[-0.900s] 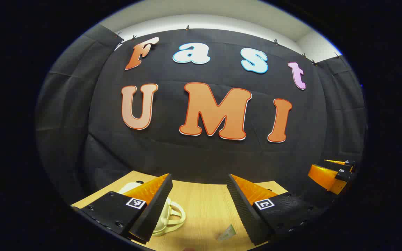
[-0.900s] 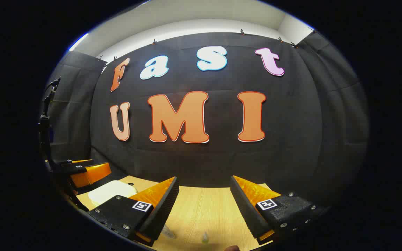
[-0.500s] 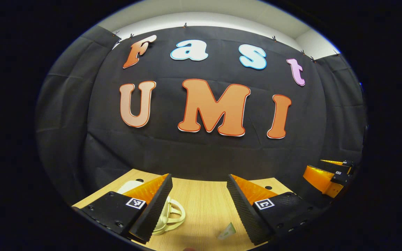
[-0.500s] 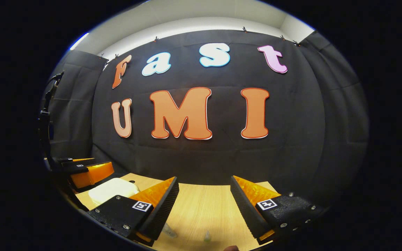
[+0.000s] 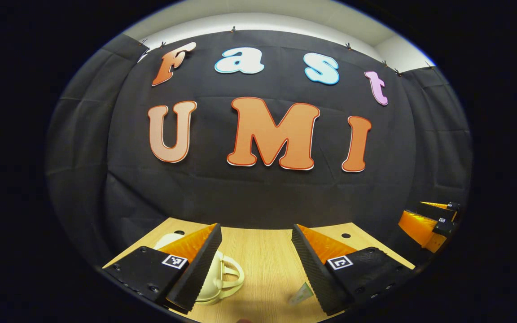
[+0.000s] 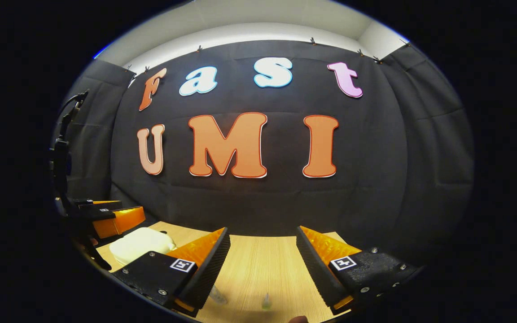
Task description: First open the suitcase, pack the skin care products into it, and then close the suitcase.
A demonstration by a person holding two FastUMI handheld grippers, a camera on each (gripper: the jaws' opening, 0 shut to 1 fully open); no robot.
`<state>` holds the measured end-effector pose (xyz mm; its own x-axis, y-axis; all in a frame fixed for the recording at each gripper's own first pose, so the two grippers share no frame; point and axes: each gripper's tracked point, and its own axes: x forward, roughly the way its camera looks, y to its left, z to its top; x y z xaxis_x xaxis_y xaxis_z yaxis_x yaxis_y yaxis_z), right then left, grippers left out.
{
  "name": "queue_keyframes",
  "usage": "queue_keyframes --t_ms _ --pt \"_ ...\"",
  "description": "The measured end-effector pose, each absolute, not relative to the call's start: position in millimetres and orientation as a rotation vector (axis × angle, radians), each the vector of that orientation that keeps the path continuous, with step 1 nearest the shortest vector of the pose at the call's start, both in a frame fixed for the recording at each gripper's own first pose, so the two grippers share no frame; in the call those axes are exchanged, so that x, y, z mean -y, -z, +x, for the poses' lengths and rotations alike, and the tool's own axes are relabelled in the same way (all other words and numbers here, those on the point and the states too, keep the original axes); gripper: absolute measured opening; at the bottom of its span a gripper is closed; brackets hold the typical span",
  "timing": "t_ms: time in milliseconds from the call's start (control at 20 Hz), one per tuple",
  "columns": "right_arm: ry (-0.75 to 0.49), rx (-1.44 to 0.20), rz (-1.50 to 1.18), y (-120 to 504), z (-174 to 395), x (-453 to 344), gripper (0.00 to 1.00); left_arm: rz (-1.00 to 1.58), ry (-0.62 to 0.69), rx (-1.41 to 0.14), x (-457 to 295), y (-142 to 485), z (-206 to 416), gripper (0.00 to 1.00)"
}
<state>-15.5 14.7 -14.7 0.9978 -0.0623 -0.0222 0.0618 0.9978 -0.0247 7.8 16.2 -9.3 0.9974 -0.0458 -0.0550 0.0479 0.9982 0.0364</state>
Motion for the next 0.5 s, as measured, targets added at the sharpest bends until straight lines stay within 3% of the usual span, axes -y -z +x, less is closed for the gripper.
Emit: queue_keyframes --t_ms 250,500 --pt "0.063 -0.044 -0.033 21 -15 -13 0.94 0.064 0.047 -0.046 -17 9 11 0.98" --pt "0.055 -0.076 -0.04 31 -13 -12 0.94 0.254 0.0 -0.03 -42 25 19 0.97"
